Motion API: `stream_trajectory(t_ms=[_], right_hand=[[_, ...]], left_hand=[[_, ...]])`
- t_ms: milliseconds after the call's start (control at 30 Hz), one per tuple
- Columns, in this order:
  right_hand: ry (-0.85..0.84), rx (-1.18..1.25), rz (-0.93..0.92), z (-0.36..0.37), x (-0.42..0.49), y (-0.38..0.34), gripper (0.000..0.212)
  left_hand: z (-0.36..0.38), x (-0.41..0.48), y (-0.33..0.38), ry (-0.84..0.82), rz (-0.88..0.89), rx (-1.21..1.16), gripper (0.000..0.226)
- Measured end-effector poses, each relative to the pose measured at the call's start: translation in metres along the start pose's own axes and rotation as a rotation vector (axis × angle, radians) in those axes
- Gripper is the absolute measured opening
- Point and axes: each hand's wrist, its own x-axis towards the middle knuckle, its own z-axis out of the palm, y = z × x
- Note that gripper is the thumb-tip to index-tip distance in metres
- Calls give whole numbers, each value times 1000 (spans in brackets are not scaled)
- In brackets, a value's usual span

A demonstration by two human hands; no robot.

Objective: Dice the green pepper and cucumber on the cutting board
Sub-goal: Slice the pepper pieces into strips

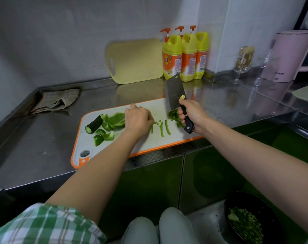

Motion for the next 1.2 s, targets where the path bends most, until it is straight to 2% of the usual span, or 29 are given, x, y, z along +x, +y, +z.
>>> stream_trajectory(t_ms=[100, 167, 300, 367, 467, 567, 667, 833, 933, 1033, 1100, 1200], right_hand=[[-22, 7, 2, 1, -3, 0, 15], [-29, 7, -3, 2, -4, -1, 15], [-30, -5, -5, 7, -2, 2, 15], [-34, -11, -5, 9, -1, 4, 15], [-47, -31, -12, 11, -3, 5, 12], [-47, -30, -18, 11, -5, 5, 15], [-39, -20, -10, 9, -6, 2, 15], [-37, -12, 1, 5, -9, 1, 12], [-33, -1, 2, 7, -9, -1, 14], [-33, -3, -5, 8, -9, -1, 14], [-36, -9, -8, 7, -9, -1, 13], [-32, -23, -3, 6, -8, 1, 9]], left_hand=[[4, -1, -3, 35, -16, 74, 27], [5, -4, -9, 82, -74, 78, 26], [0, -11, -22, 24, -137, -10, 15], [-2, -13, -22, 37, -161, -88, 20], [-6, -16, -10, 79, -134, -142, 20], [-8, -17, 1, -22, -92, -58, 31], [-9, -14, 2, -60, -96, -11, 26], [-11, -15, -10, 5, -116, 63, 20], [-9, -18, 0, 62, -77, -51, 24], [-8, -19, 21, -62, -56, -95, 41], [-8, -16, 28, -157, -88, -94, 41], [-6, -11, 26, -213, -137, -146, 37]])
